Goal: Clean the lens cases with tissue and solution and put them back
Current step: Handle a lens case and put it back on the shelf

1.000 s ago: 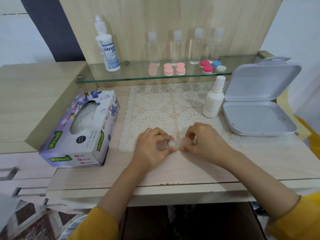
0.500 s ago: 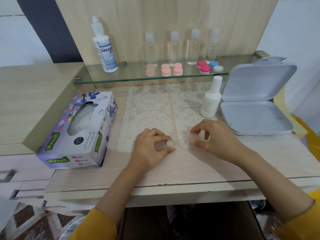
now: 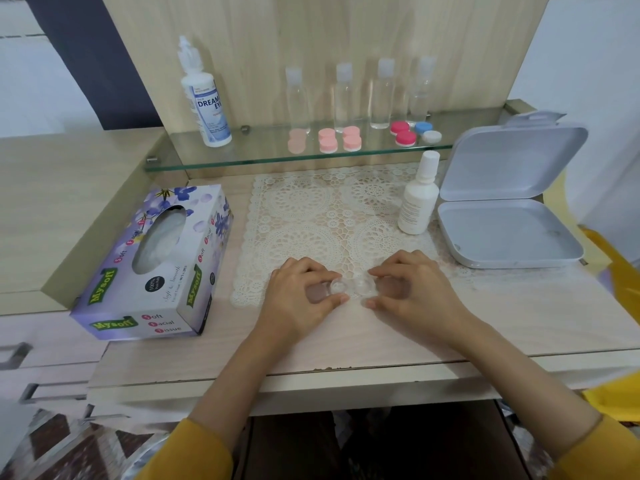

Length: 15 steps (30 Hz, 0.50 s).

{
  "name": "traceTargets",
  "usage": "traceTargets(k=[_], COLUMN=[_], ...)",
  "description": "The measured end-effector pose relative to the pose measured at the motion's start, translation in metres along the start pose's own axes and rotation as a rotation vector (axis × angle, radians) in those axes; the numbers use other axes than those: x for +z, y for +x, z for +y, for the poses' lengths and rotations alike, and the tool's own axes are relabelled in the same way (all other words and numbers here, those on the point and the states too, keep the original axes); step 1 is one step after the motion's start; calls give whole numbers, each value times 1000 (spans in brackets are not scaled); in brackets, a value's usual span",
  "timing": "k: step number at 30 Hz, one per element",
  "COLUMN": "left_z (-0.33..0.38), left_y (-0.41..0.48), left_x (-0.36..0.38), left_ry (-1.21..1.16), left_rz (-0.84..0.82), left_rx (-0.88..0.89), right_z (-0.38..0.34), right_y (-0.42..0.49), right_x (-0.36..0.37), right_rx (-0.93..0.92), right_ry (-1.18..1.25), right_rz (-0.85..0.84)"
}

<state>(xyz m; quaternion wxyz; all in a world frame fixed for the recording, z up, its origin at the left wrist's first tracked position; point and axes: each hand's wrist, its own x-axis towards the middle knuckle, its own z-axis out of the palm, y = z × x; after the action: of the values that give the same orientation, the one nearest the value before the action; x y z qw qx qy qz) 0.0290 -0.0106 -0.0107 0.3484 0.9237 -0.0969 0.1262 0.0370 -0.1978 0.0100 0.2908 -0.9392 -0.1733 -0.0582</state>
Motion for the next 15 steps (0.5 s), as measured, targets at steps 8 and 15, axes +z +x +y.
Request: traceTargets(k=[8, 15], left_z=[2, 2], left_y=[0, -1], left_x=[0, -2], left_ry=[6, -2], left_rz=[-3, -6], left_rx=[-5, -9], right_z=[-3, -1], right_y=[1, 1], right_x=[14, 15], right_rx=[27, 20], right_ry=[152, 199], right_rz=[97, 114])
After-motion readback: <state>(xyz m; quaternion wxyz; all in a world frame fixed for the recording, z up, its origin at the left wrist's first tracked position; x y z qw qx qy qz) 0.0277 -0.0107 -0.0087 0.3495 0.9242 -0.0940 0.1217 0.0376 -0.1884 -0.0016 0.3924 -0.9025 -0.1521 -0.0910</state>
